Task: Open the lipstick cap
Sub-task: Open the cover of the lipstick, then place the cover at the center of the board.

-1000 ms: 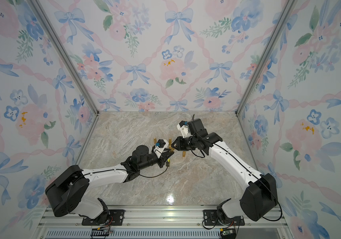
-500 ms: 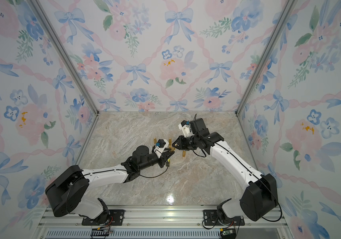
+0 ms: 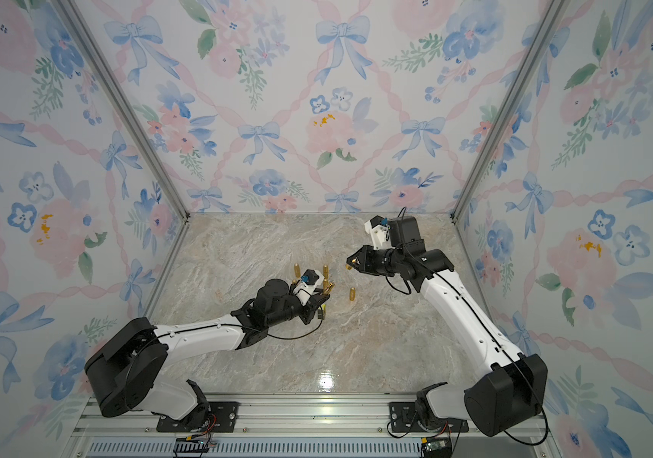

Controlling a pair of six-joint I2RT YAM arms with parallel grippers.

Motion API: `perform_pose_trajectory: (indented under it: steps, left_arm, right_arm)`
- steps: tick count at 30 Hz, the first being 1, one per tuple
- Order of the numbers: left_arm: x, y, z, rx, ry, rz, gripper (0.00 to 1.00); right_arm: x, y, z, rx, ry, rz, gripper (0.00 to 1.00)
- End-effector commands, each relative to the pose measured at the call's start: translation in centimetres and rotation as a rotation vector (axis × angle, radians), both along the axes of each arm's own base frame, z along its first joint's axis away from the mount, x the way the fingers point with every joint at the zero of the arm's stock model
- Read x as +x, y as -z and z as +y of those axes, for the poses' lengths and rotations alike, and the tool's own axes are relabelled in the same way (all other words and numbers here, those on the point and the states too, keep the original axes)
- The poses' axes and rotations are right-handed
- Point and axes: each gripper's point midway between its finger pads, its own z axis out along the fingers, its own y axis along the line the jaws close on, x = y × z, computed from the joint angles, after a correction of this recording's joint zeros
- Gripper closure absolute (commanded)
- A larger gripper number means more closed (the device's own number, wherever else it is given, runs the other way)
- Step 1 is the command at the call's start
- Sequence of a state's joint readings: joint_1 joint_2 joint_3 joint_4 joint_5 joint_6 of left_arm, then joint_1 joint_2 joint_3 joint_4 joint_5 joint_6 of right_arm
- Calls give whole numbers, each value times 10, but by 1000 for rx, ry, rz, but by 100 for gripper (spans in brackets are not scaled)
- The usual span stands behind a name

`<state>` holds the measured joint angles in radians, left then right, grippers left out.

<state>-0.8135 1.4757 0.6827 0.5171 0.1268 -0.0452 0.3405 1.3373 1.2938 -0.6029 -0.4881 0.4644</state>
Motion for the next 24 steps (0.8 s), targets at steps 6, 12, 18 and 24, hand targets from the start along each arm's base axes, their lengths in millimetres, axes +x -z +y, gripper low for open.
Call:
perform_pose_trajectory:
  steps: [6,12,18,24]
  left_arm:
    - [2,-29,-14,-71,22,-5,100]
    - [10,-46,-16,-144,-15,-37,100]
    - [18,-51,-16,-194,-54,-44,100]
    - [20,-54,-13,-225,-78,-59,100]
  right_arm:
    - [45,46,-51,-142,199,-1,84]
    - [82,101,-77,-311,298,0,83]
    - [108,157,-74,-384,301,69,84]
    - [120,191,-68,-475,300,89,84]
